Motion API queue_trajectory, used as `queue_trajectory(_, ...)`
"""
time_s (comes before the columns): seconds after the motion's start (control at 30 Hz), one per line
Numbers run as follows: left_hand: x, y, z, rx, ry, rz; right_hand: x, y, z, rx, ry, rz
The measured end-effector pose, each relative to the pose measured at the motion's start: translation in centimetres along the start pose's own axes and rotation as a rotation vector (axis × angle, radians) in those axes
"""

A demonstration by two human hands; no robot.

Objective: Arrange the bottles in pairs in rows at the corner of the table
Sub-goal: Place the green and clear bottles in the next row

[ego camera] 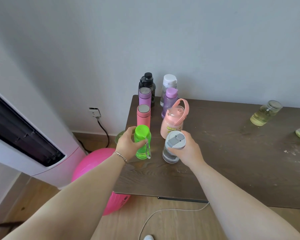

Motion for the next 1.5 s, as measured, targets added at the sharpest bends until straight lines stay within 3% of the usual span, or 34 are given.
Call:
queue_trajectory(0.47,-0.8,-0.5,0.4,0.015,-0.054,0.062,-0.9,-0.4,-0.7,0.053,-0.008,0.052)
queue_trajectory(0.83,0.1,-0.1,-0.6,-0.022,-0.074,0.168,-0.2,1.1,1.4,0.423,0.107,0.141)
queue_trajectory(1.0,0.2,1.1,-2.2,-0.226,-0.155,0.057,0.5,2.8,3.8,0.541,0.261,0.08)
queue_trajectory(1.13,0.0,1.9,-5.2,-0.533,-0.277,-0.065,0.6,4.9,5.1,0.711,0.346,0.007)
queue_trajectory(1.3,0.0,0.8,-9.7,-0.794,-0.4,-0.068,0.0,8.1,4.8,0.802,0.358,-0.068)
queue_trajectory(1.5,0.7,-3.1,-14.7,-0.917,-0.386,-0.061,-0.2,13.1,2.3,0.815,0.287,-0.158)
Point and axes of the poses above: each hand's wrist, its own x-axis away from the middle knuckle, its own y-axis out of the back of the hand, z = x × y, the point moved 3 cm from there along -x, towards the middle knuckle, and after that the axes turned 8 degrees about -x, right-handed, at the moved point
